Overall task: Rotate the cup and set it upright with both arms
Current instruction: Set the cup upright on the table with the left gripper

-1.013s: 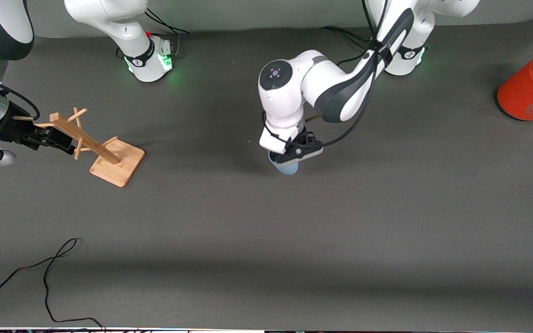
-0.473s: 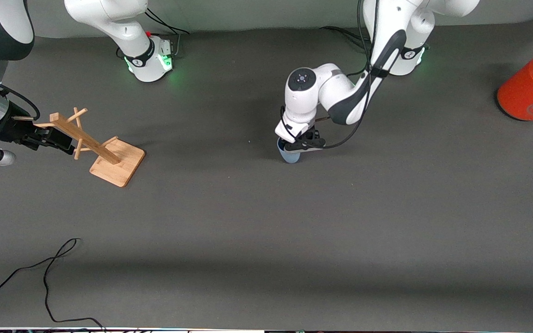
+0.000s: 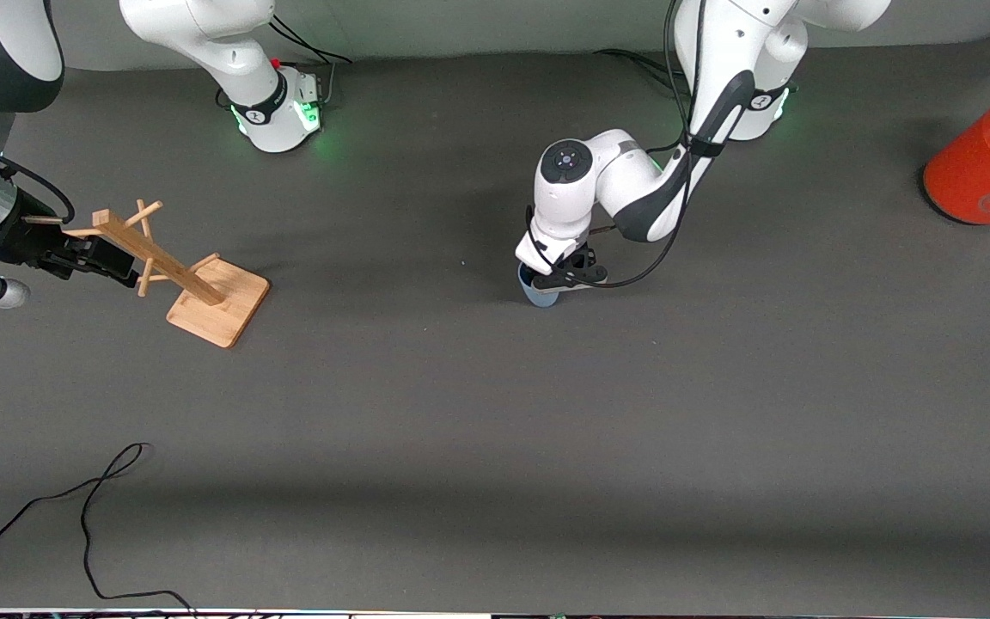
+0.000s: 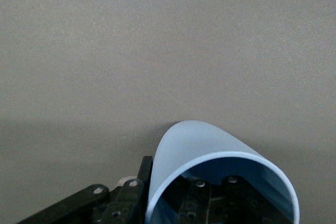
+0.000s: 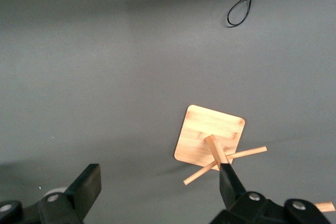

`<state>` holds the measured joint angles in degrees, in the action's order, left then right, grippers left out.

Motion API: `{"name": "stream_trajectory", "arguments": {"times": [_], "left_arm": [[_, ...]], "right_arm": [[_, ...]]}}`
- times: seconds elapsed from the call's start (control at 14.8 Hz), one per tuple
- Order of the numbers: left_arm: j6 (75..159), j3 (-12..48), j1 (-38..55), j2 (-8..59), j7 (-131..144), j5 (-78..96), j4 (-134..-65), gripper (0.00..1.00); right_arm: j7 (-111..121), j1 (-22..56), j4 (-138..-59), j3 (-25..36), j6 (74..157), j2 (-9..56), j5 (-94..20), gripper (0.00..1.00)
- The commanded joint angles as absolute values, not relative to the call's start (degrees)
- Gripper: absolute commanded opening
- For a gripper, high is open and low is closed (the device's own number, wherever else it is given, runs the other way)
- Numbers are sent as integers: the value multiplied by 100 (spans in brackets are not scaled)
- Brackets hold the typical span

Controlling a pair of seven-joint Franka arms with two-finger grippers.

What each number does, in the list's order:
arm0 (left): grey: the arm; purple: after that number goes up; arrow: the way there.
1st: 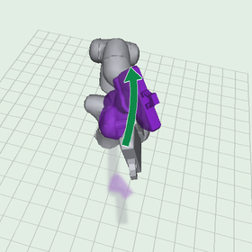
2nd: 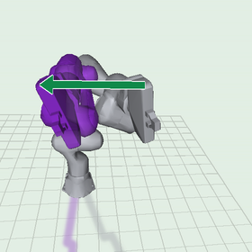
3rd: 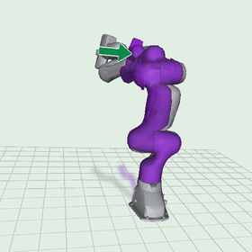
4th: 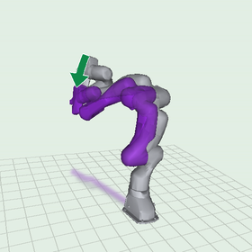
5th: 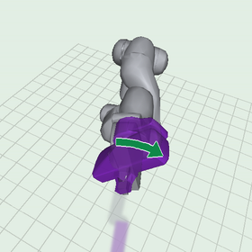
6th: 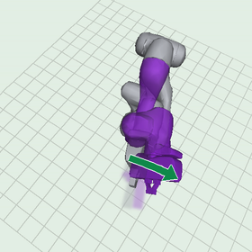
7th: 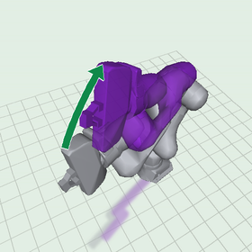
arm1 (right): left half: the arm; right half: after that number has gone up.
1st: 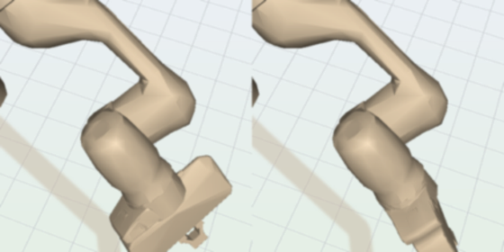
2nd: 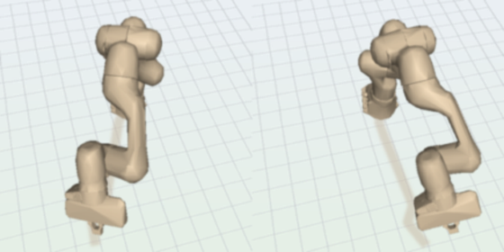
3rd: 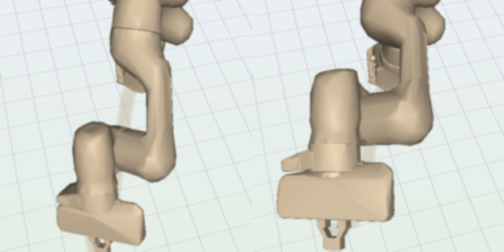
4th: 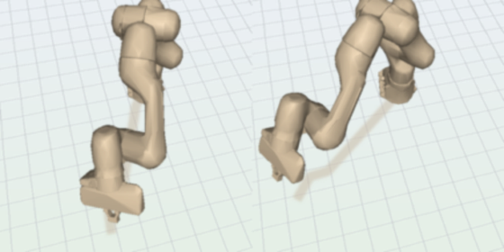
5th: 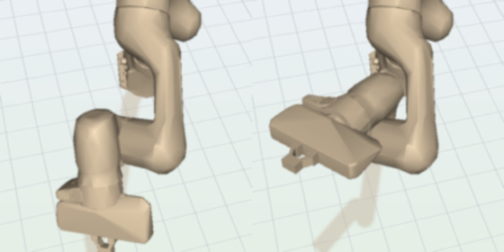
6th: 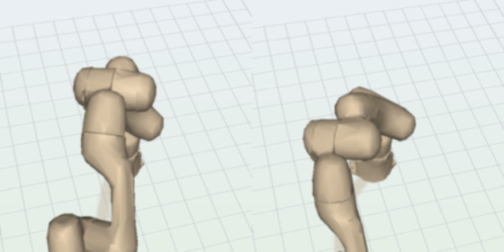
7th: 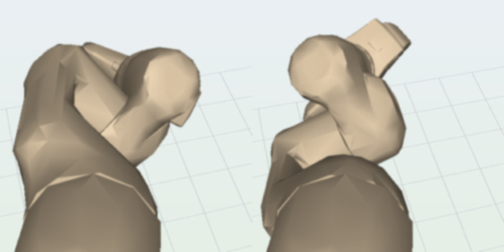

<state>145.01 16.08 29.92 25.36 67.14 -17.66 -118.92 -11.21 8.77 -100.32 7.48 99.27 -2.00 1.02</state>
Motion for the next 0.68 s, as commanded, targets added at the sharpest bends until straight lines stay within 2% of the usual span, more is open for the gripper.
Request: {"name": "stream_trajectory", "arguments": {"times": [0.0, 0.07, 0.14, 0.2, 0.34, 0.41, 0.54, 0.61], "left_arm": [[14546, 1644, 2936, 2803, 6601, -1574, -11690, 0], [14537, 1644, 2927, 2830, 6601, -1573, -11663, 0], [14528, 1644, 2935, 2839, 6566, -1573, -11654, 16], [14520, 1644, 2927, 2839, 6496, -1565, -11654, 72], [14467, 1652, 2927, 2821, 6486, -1556, -11654, 76], [14432, 1652, 2927, 2769, 6486, -1556, -11654, 84], [14388, 1661, 2909, 2664, 6495, -1521, -11654, 89], [14275, 1670, 2909, 2593, 6495, -1451, -11637, 98]], "right_arm": [[-1028, 923, -10099, 756, 10011, -281, 176, 100], [-1028, 923, -10099, 756, 10011, -281, 176, 100], [-1020, 923, -10099, 756, 10011, -281, 176, 100], [-1020, 914, -10090, 756, 10011, -290, 176, 100], [-1028, 923, -10064, 738, 10011, -299, 176, 100], [-1028, 923, -10063, 730, 10028, -290, 176, 100], [-1028, 905, -10072, 729, 10125, -281, 176, 100], [-1028, 897, -10072, 729, 10125, -281, 176, 100]]}}
